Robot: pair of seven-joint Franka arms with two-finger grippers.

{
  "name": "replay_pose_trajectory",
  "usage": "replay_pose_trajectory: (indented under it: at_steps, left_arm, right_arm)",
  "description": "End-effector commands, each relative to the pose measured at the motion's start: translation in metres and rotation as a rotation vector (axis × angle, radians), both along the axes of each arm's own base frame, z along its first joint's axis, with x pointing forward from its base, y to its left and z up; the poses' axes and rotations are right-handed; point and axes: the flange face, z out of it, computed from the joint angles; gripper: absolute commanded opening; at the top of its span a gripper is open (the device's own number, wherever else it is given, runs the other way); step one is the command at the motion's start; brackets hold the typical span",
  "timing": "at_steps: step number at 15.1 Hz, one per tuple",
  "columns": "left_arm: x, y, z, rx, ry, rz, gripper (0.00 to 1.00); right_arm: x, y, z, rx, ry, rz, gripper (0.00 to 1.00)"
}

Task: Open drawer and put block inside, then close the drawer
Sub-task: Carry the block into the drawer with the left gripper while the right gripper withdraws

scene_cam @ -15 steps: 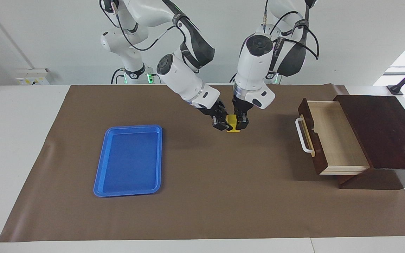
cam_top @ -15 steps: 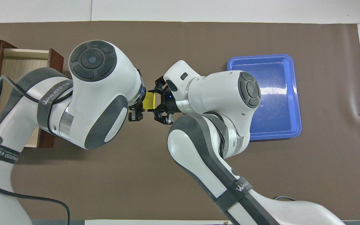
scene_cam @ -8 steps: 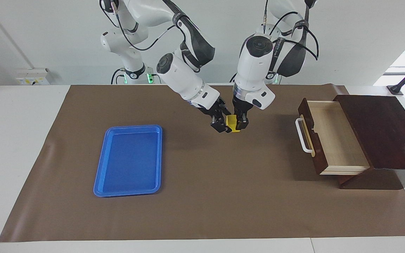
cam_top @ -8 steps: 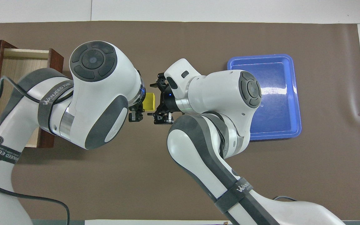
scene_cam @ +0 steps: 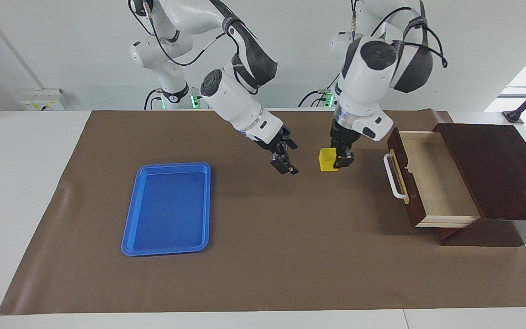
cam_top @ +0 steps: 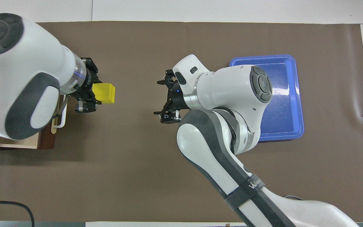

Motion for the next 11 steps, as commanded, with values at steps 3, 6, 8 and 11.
replay_pose_trajectory:
  at_steps: [3, 6, 8, 11]
  left_arm:
    - [0.015, 0.132, 0.012, -0.006, 0.02, -0.044, 0.0]
    - [0.02, 0.187, 0.01, -0.008, -0.003, -0.062, 0.0]
    - [0.022, 0.242, -0.001, -0.006, -0.025, -0.074, 0.0]
    - [0.019, 0.257, -0.045, -0.005, -0.014, -0.061, 0.0]
  right_arm:
    - [0.015, -0.053, 0.018, -0.004, 0.107, -0.087, 1.0]
    - [0.026, -0.098, 0.027, -0.031, 0.175, -0.156, 1.0]
    - [0.029, -0.141, 0.04, -0.099, 0.242, -0.238, 1.0]
    - [0.024, -0.181, 0.058, -0.217, 0.28, -0.323, 1.0]
